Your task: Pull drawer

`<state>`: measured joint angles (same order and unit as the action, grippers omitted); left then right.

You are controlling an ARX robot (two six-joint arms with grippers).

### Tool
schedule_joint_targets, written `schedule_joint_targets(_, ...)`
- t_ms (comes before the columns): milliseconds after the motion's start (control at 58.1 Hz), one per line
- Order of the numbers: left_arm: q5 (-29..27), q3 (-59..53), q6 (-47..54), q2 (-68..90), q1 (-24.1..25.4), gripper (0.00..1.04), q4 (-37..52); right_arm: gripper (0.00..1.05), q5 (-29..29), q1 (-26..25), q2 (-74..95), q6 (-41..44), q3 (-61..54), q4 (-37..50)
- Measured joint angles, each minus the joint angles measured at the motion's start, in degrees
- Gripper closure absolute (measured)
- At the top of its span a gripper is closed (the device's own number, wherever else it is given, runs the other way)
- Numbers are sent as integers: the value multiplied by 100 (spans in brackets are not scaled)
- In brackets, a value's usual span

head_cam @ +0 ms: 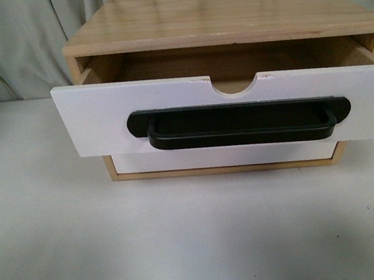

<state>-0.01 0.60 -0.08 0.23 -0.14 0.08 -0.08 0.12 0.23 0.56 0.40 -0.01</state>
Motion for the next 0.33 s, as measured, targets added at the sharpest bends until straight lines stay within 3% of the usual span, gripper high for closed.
schedule_joint_targets(327,0,0,0,0,0,6,0,9,0,0,0,0,0,0)
